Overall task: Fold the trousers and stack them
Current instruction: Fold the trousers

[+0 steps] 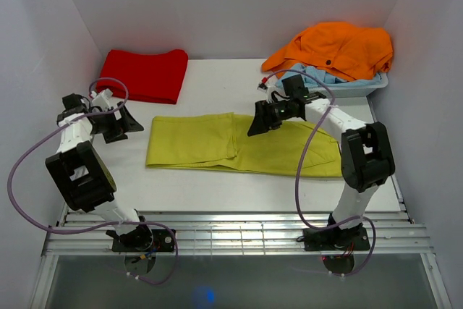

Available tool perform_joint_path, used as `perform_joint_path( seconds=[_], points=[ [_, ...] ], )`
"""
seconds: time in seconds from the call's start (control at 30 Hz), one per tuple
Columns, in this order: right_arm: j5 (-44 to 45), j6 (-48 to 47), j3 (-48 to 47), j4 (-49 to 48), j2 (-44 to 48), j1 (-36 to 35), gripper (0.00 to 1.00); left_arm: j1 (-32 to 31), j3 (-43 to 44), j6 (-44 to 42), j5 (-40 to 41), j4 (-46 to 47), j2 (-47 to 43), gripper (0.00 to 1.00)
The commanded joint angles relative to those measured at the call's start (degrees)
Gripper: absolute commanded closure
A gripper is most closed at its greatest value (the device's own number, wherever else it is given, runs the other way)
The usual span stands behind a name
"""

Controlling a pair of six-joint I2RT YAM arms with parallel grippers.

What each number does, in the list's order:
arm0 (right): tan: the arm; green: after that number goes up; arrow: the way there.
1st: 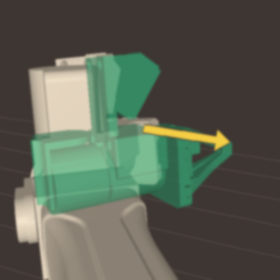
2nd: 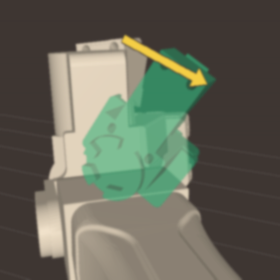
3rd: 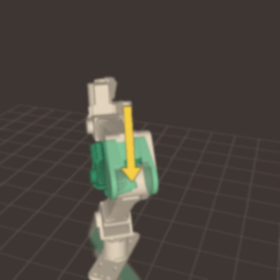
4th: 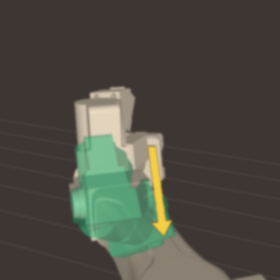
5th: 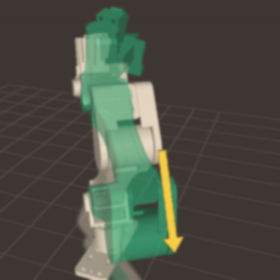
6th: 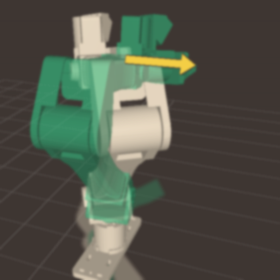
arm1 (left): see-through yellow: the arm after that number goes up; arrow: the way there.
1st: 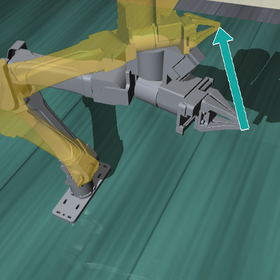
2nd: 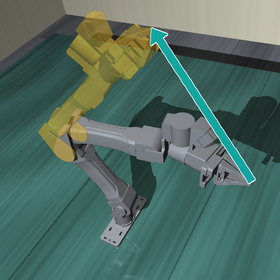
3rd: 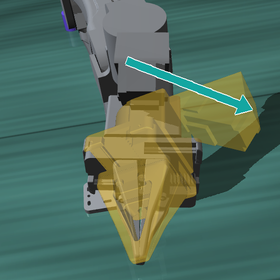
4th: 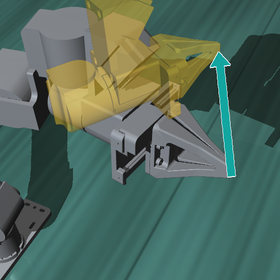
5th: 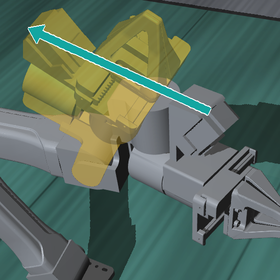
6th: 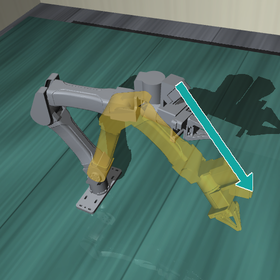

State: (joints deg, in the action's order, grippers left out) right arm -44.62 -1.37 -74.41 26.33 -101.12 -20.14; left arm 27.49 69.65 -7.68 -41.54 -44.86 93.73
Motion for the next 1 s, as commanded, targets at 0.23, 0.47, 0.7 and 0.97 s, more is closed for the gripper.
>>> perform_joint_path(
  seconds=[0.23, 0.47, 0.7, 0.97],
  points=[
    [3.22, 22.01, 1.02, -23.06, -11.11, -8.51, 0.33, 2.84, -5.13, -2.78, -3.28, 1.97, 1.98, 0.02],
    [4.10, 26.23, 1.90, -27.62, -15.16, -10.62, 0.32, 2.84, -6.54, -1.73, -3.55, 4.16, 3.91, 0.02],
    [8.58, 26.59, 2.17, -23.98, -15.77, -11.76, 0.30, 2.84, -6.72, 0.03, -3.99, 6.19, 5.40, 0.02],
    [15.33, 25.10, 3.83, -18.68, -12.70, -11.85, 0.29, 2.84, -7.33, 0.65, -3.90, 7.16, 5.67, 0.02]
  ],
)
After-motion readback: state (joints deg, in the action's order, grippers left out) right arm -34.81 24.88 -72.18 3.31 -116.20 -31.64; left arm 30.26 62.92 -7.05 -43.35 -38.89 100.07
